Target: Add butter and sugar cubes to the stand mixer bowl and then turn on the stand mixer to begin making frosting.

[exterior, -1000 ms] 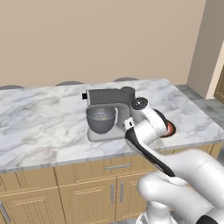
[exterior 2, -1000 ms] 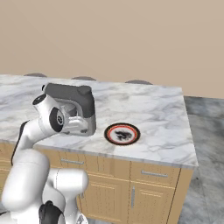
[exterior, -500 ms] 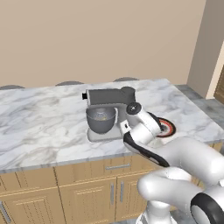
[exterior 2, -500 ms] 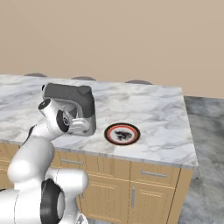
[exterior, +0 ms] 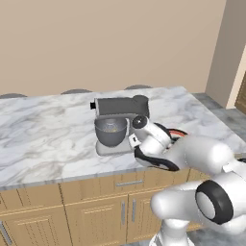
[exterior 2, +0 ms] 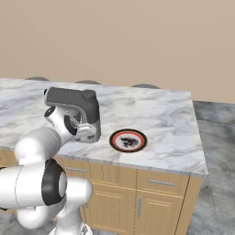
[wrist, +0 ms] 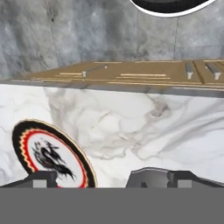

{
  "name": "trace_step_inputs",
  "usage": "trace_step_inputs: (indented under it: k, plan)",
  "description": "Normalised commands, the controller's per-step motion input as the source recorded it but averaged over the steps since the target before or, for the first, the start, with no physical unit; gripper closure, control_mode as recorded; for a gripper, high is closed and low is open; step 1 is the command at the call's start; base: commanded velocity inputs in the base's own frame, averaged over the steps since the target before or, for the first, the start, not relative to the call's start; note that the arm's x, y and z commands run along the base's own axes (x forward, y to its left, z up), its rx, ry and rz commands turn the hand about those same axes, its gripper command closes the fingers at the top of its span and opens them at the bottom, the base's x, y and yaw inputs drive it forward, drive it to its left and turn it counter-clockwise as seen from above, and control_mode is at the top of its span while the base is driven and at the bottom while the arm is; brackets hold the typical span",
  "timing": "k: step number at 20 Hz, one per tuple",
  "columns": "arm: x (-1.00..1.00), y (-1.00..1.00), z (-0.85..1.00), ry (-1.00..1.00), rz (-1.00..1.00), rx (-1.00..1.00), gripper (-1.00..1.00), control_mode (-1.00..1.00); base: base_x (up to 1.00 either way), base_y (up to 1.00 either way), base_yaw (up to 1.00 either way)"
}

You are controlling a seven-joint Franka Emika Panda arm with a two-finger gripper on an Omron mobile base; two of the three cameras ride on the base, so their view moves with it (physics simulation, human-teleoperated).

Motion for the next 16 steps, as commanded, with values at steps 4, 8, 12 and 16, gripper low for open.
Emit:
trace_step_inputs:
  k: [4,8,12,16]
  plan:
    - [0.38,0.00,-0.24,0.00,0.00,-0.03,-1.00,-1.00,0.00,0.00,0.00]
    - [0.29,0.00,-0.24,0.00,0.00,-0.03,-1.00,-1.00,0.00,0.00,0.00]
    - [0.18,0.00,-0.23,0.00,0.00,-0.02,-1.00,-1.00,0.00,0.00,0.00]
    - [0.18,0.00,-0.13,0.00,0.00,0.00,-1.00,-1.00,0.00,0.00,0.00]
